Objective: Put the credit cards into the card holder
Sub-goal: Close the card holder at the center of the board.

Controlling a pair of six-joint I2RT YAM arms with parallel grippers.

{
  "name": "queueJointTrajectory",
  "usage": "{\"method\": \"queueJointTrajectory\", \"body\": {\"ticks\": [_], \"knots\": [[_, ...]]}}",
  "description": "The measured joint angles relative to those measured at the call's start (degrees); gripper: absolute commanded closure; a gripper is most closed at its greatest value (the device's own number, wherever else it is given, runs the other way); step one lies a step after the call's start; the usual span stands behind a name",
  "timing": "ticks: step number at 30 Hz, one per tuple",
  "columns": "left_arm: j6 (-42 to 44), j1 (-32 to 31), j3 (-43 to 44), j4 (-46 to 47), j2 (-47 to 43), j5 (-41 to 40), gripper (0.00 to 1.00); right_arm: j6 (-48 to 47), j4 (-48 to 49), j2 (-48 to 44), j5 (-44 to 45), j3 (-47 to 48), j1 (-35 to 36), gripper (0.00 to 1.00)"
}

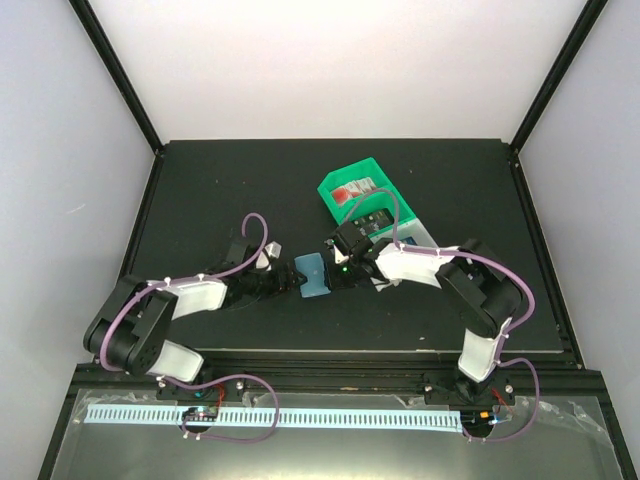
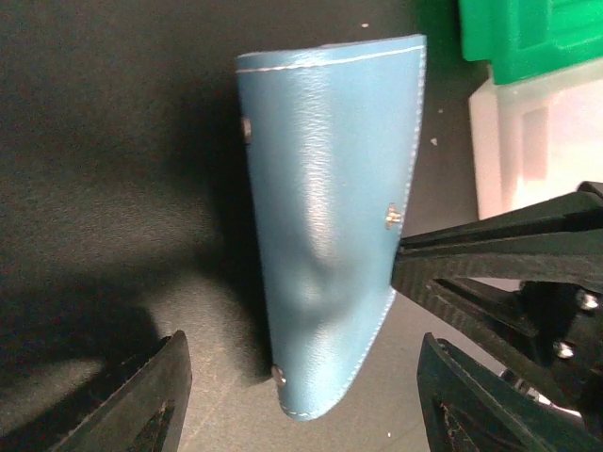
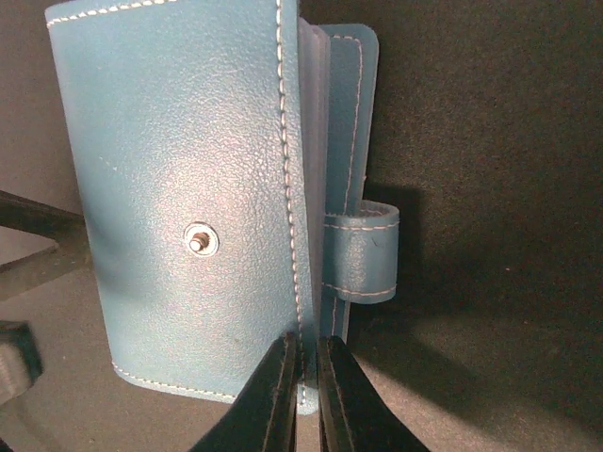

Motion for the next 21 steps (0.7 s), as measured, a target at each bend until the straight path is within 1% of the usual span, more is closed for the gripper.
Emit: {"method": "queueJointTrajectory", "body": {"ticks": [4, 11, 14, 21], "knots": [[-1.46, -0.09, 0.20, 2.03, 2.82, 0.83, 0.35, 0.57, 0.11, 0.11, -0.59, 0.00, -0.07, 0.89], [-2.47, -0.35, 2.43, 7.19, 9.01, 4.04, 0.49, 1.18, 2.21, 0.83, -2.25, -0.04, -0.04, 0.89], [-2.71, -0.33, 2.58, 8.07, 9.90, 4.39, 0.54, 1.25, 3.45, 0.85, -3.45, -0.66, -0.13, 0.89], [-3.10, -0.31, 1.81, 10.32, 10.69, 4.00, 0.62, 1.18, 4.66, 1.38, -5.29, -0.74, -0.24, 0.89]]}}
